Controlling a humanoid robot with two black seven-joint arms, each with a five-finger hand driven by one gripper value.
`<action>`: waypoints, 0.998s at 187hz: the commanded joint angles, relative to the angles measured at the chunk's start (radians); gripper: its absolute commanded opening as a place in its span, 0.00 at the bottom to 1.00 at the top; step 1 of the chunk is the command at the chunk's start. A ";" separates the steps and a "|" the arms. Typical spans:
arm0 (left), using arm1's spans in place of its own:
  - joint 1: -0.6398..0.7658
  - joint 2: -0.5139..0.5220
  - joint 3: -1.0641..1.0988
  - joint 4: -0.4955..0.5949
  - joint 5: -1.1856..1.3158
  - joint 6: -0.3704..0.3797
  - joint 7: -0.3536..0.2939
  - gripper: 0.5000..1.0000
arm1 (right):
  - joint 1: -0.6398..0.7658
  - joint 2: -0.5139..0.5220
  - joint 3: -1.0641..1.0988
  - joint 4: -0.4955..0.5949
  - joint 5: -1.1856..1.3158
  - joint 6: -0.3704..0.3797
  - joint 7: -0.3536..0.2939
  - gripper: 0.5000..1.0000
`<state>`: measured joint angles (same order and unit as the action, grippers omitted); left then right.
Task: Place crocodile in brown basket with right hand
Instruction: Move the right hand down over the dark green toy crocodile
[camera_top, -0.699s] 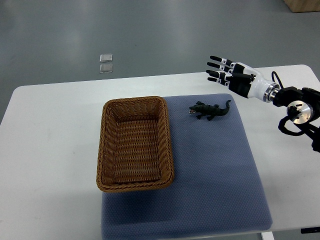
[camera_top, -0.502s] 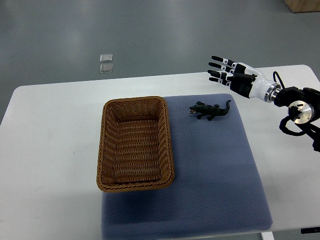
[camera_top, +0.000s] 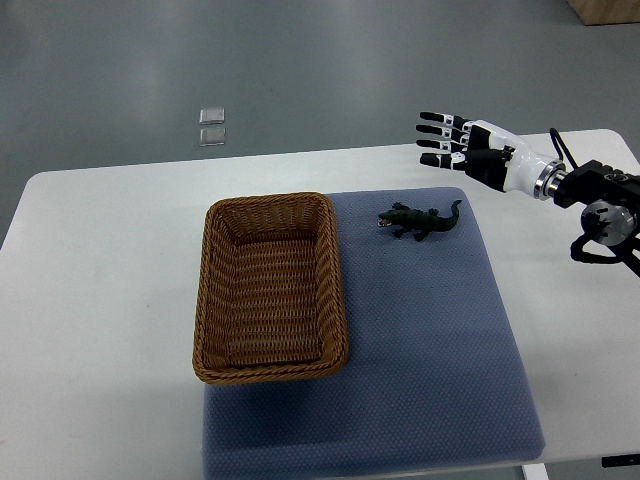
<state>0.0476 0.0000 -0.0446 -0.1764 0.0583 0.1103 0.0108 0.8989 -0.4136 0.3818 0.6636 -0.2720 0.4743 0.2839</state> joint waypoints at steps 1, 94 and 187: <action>0.000 0.000 -0.001 0.000 0.000 0.000 0.000 1.00 | 0.014 0.001 0.000 0.001 -0.075 -0.002 0.035 0.86; 0.000 0.000 0.000 0.000 0.000 0.000 -0.002 1.00 | 0.109 -0.001 -0.011 0.002 -0.601 -0.006 0.100 0.86; 0.000 0.000 0.000 0.000 0.000 0.000 -0.002 1.00 | 0.238 0.016 -0.135 0.013 -1.092 -0.036 0.107 0.86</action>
<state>0.0475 0.0000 -0.0445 -0.1764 0.0583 0.1104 0.0105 1.1074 -0.4057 0.3119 0.6765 -1.3069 0.4648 0.3912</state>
